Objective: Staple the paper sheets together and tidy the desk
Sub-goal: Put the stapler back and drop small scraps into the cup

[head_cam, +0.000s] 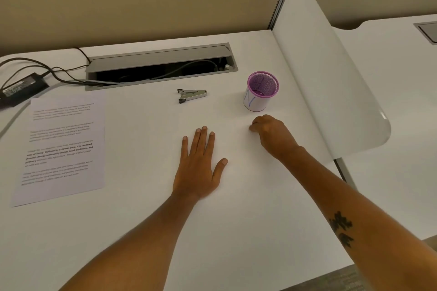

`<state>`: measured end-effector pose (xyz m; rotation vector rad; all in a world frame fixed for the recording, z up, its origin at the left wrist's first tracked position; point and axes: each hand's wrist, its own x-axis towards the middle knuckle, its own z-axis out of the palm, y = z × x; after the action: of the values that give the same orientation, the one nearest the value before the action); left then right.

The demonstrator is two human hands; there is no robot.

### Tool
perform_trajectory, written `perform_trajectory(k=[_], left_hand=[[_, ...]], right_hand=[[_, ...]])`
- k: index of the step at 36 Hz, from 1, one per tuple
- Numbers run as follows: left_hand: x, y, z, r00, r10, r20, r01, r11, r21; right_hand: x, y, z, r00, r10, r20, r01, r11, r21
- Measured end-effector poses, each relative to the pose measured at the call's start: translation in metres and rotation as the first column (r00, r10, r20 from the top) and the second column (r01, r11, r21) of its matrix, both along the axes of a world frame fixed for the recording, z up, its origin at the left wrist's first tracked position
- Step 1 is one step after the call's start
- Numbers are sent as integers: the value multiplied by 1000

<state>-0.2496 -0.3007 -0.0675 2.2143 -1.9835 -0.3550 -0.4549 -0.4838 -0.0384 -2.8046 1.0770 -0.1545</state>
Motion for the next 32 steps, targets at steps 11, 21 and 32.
perform_trajectory(k=[11,21,32], left_hand=[[0,0,-2,1000,4,1,-4,1000,3],[1,0,-2,1000,1,-19,-1,1000,-2],[2,0,-1,1000,1,-31,-1,1000,3]], right_hand=[[15,26,-10,984,-135,114,147,984,-97],[9,8,10,181,-938,294,356,342,870],[-36,-29,61,-129,-989,-67,-389,-12,921]])
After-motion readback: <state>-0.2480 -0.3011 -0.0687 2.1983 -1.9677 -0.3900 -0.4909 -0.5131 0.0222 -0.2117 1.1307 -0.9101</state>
